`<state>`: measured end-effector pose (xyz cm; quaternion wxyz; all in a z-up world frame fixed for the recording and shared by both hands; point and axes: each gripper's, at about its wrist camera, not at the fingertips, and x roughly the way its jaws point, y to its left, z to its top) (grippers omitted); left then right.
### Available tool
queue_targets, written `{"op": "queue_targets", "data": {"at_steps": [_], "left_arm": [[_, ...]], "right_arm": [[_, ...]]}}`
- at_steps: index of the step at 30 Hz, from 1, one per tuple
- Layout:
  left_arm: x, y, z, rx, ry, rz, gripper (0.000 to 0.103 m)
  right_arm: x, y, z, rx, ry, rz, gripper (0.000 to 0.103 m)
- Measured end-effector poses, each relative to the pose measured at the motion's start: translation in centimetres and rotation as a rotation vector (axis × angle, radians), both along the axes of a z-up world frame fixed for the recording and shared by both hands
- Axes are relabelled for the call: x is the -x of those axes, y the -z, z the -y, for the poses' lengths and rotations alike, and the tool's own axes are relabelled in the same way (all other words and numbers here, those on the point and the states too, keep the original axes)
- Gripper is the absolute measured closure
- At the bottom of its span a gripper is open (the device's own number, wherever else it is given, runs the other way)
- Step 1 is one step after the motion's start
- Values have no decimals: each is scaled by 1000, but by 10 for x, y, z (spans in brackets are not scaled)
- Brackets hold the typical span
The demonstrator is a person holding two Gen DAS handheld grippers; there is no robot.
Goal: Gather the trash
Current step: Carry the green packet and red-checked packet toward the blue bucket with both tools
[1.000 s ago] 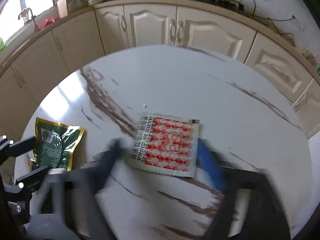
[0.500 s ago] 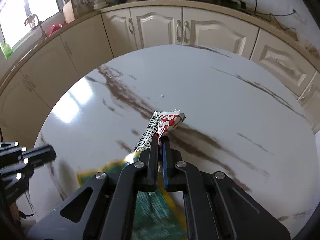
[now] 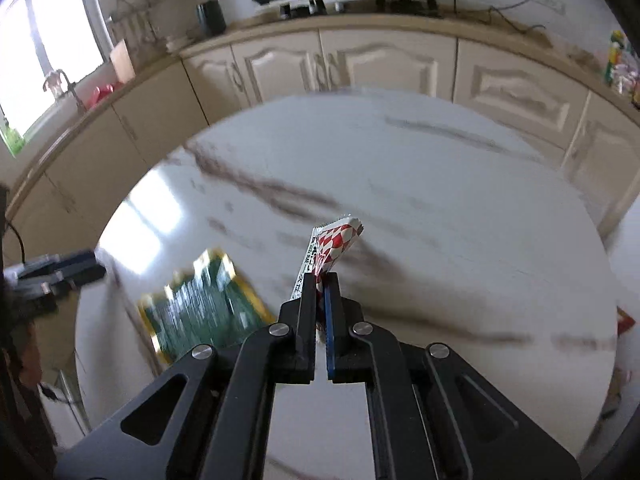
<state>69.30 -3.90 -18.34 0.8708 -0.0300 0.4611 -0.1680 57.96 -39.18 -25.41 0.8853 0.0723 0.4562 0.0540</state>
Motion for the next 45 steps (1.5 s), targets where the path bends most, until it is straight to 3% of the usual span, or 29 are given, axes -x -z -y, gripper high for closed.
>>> {"op": "queue_targets", "data": {"at_steps": [4,11,15,19,31,36,37,40,45], "left_arm": [[17,0,-10,-4,-19,3,49],[37,7,-67,23,-125,-26,44],[44,10,-79,31,-130,-43,43],[42,14,-88,98,-134,-92,43],[32,18,-93,150,-109,-101,39],[32,22,-94,189,-107,-115,45],[33,23,-95,195,-115,-114,48],[38,15,-97,173,-137,-64,76],[48,5,-103,168,-130,-41,88]], "right_arm": [[15,10,-12,-22,-34,-22,99],[5,11,-83,-55,-134,-13,99],[-3,14,-128,-66,-172,-10,99],[-10,16,-159,-85,-198,-12,98],[-12,19,-183,-140,-233,-15,98],[-14,22,-183,-179,-235,-14,98],[-14,23,-183,-183,-233,-14,98],[-13,23,-183,-179,-232,-12,98],[-11,23,-186,-179,-220,-8,98]]}}
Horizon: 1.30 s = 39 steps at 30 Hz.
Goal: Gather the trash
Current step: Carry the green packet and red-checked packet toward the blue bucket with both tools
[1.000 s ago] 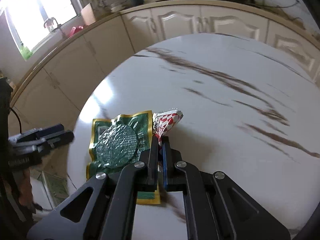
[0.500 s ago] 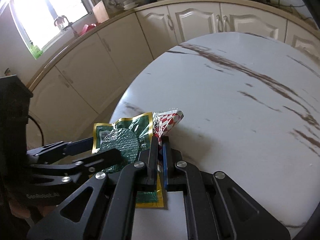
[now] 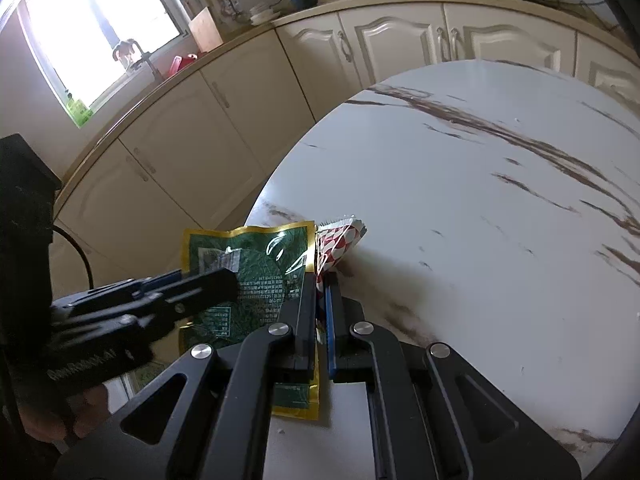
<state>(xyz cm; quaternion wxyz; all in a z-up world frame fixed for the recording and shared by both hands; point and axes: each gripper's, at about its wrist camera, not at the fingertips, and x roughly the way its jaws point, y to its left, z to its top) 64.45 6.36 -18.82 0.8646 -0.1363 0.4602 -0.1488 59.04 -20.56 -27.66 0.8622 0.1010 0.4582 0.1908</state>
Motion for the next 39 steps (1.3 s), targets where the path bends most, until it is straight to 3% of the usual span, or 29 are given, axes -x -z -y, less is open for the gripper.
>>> {"op": "queue_targets", "data": {"at_steps": [9,17,21,24,27,34,39], "left_arm": [[27,-23,7,6,44,90,98],[29,-29,24,74,127,75,100],[24,-24,34,-36,112,61,100],[19,-12,37,-48,115,1,98],[15,-9,38,-32,104,-9,98],[24,-26,36,-50,109,74,101],[27,-36,-4,-65,51,119,101]], "right_arm": [[5,0,-1,10,5,11,98],[10,1,8,-7,22,13,98],[10,2,11,-22,25,14,98],[11,3,12,-31,28,16,98],[10,4,15,-46,27,16,98],[13,-5,15,-43,29,47,98],[10,-32,-8,-48,0,103,98]]}}
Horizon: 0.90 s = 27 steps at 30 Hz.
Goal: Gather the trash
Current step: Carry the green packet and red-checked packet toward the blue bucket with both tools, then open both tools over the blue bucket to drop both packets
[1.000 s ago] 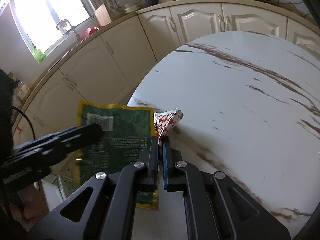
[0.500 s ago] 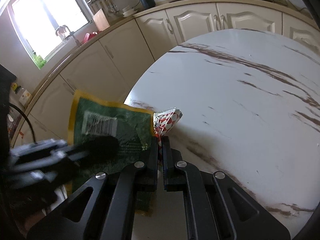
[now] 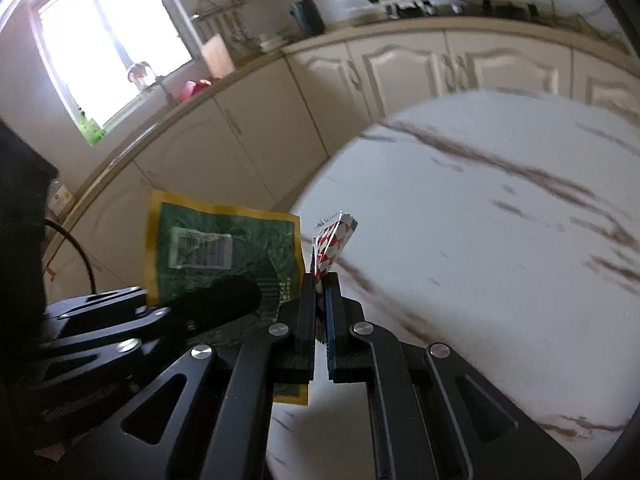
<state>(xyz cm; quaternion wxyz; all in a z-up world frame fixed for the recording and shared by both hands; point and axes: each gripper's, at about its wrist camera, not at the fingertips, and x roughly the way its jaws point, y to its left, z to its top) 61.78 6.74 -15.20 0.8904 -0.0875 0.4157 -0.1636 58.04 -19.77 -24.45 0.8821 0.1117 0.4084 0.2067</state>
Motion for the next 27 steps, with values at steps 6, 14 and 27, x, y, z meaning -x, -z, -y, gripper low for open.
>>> {"op": "queue_targets", "data": {"at_steps": [6,14,27], "left_arm": [[-5,0,-78,6,-144,16,101],[-44,66,-153,-14,-292,-117,101],[-148,206,-196,-26,-334,-352,100]], "right_arm": [[-14,-22,-67,26,-89,54,98],[-53,26,-177,139,-191,-3,98],[-144,178,-237,186,-207,-240,95]]}}
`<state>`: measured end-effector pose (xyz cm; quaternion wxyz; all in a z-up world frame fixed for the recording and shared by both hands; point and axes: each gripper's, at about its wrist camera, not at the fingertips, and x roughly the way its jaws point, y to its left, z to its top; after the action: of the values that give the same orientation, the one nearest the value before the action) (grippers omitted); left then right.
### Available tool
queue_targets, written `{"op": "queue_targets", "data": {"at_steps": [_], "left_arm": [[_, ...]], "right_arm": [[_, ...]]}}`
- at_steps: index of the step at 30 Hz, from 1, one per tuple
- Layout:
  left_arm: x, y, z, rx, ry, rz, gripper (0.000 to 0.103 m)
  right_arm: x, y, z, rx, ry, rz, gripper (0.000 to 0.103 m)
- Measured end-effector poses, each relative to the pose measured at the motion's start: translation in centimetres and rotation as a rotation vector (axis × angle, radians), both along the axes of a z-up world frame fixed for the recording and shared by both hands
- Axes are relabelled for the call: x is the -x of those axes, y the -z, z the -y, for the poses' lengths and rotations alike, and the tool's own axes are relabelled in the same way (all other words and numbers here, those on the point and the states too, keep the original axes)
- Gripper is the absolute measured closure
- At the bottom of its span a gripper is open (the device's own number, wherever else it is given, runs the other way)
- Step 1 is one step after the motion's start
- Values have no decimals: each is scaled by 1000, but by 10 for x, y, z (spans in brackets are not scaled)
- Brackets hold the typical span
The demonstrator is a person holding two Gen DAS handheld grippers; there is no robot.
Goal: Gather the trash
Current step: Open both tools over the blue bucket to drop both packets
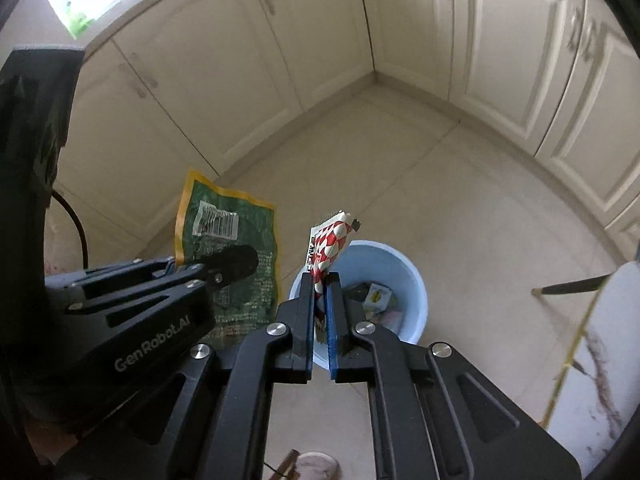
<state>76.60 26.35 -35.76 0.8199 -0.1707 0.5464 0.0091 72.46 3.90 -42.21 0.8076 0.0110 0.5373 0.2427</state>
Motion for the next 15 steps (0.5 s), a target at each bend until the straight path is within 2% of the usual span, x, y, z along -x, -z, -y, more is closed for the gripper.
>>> {"op": "queue_targets", "data": {"at_steps": [3,6,7,8,11,13,14,15], "left_arm": [[-22,16,-3,36,9,-17,96],[-32,21,-6,-13,-5,-10,73],[-33,23,-9,-22,-20,-13,59],[-32,25,-11,-20,-35,-9,51],[-20,26,-17,-14,-64,6,50],[-6,28,-17,-31,-84,-4,50],[-4,27,-20,-34,-103,-7,50],[-3,26,-19,-35,-120,-8,50]], "right_arm": [[-15,15,2,-14,6,-19,92],[-21,25,7,-17,29,-23,89],[-23,29,9,-33,34,-36,89],[-23,31,13,-35,45,-42,88],[-24,36,16,-36,55,-47,79],[-26,35,13,-40,56,-45,79],[-26,35,12,-46,53,-40,74],[-25,33,9,-51,47,-38,65]]}}
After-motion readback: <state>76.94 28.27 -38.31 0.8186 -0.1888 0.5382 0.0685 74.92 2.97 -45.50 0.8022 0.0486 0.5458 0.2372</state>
